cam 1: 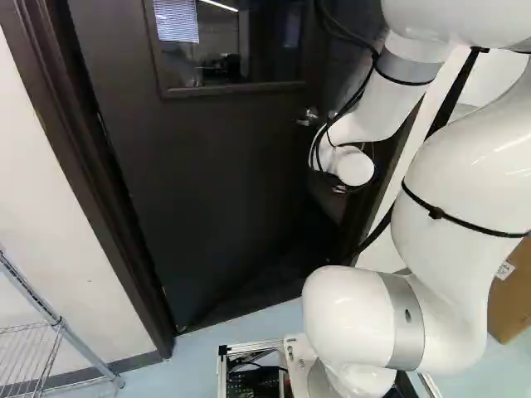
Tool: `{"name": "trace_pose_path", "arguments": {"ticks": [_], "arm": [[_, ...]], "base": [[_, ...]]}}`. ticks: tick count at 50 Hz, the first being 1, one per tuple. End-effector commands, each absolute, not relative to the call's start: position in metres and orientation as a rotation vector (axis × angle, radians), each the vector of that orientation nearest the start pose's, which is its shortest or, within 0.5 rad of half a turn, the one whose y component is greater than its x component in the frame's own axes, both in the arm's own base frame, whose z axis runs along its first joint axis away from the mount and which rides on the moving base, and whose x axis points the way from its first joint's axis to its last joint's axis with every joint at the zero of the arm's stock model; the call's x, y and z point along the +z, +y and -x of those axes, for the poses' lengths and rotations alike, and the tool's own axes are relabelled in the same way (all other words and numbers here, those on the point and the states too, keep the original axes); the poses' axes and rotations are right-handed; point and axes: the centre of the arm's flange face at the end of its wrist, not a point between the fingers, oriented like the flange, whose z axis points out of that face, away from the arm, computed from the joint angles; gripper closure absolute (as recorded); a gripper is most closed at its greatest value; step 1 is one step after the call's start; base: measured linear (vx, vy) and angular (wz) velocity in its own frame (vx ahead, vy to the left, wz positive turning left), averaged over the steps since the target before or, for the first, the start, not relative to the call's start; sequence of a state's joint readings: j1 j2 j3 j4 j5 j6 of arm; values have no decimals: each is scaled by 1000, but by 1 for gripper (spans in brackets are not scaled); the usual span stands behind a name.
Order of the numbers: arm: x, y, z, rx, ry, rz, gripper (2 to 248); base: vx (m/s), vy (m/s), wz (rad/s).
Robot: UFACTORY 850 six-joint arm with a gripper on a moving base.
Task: Open the door and move inside
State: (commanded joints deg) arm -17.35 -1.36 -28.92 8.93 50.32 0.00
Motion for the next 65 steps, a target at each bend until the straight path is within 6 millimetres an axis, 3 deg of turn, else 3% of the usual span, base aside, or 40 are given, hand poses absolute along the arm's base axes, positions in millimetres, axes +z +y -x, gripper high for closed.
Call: {"name": "trace_pose_path", "arguments": {"ticks": [65], "arm": [[426, -138, -404, -2087, 651, 2553, 3]], "base": [[68, 50, -11]]}}
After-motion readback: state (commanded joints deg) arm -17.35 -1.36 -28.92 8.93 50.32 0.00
